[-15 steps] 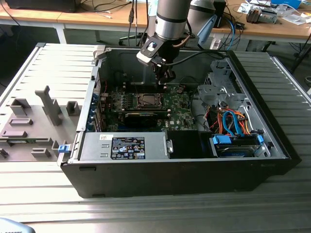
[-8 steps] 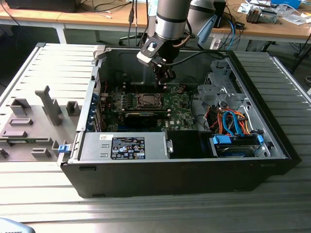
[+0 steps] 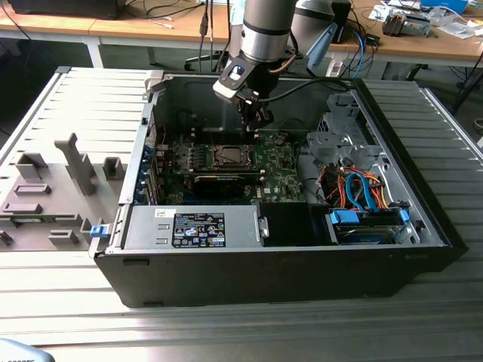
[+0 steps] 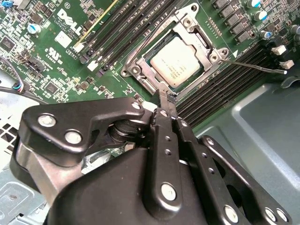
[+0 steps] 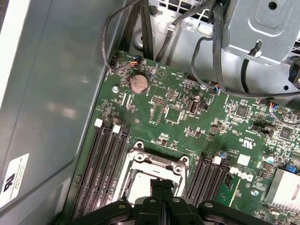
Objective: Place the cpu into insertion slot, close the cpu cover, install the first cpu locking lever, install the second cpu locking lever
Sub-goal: 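Install the first cpu locking lever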
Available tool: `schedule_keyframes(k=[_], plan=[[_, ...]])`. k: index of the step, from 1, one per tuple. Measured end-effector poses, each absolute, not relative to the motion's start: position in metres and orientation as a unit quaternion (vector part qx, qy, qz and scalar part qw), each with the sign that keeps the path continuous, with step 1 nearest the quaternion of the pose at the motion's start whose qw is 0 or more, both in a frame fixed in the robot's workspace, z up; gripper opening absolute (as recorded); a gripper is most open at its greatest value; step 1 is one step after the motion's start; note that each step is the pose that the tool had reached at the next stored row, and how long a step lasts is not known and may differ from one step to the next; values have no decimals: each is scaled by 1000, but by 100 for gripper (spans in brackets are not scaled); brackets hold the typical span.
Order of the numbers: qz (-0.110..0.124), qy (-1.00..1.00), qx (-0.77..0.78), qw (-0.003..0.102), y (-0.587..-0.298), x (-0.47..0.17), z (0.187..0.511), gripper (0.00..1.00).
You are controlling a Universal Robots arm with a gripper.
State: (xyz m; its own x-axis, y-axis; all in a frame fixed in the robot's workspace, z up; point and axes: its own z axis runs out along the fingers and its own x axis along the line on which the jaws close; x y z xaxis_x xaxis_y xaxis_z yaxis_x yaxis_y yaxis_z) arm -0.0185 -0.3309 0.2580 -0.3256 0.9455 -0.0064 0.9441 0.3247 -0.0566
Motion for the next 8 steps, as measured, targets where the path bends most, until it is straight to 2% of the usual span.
schedule_keyframes(k=[8], plan=[[25,-820,-572,14,-331,-18,258,11]])
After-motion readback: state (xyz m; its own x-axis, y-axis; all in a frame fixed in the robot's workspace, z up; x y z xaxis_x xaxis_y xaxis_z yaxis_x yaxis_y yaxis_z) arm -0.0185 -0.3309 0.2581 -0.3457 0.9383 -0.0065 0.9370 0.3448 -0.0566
